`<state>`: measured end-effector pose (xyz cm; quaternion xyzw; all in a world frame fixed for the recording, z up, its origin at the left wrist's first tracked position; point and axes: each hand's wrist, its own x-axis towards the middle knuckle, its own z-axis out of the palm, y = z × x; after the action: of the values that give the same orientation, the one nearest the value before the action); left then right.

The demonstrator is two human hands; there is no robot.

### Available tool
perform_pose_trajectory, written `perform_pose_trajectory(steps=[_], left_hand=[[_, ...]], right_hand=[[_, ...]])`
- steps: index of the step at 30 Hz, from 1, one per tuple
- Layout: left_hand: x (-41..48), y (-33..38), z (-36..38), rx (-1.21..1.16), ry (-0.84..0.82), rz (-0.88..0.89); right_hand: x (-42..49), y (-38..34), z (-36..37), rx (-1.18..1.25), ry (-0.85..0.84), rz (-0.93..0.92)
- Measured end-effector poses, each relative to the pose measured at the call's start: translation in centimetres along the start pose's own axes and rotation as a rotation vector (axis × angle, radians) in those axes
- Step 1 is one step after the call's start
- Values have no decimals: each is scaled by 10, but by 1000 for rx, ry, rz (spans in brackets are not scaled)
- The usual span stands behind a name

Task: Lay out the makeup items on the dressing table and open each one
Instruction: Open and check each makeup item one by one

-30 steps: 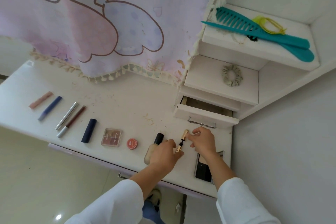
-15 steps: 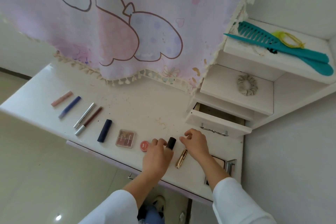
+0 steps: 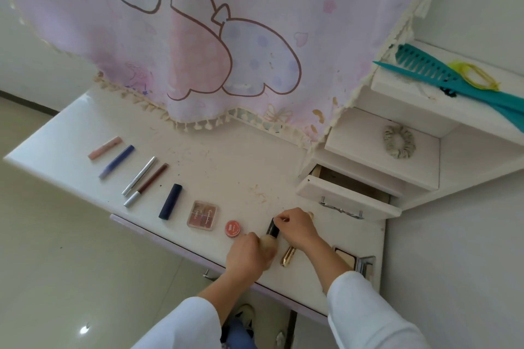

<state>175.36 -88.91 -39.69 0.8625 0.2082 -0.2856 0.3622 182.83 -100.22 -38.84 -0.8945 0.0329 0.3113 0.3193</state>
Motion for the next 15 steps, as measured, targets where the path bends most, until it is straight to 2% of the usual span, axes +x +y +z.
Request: perform_pose_trajectory(steps=[7, 15], left_hand=[[-2, -5, -5, -201, 24, 81], [-13, 4, -20, -211, 161, 244]], right_hand=[[-8, -8, -22, 135, 60, -15], [-27, -27, -50, -30, 43, -81]])
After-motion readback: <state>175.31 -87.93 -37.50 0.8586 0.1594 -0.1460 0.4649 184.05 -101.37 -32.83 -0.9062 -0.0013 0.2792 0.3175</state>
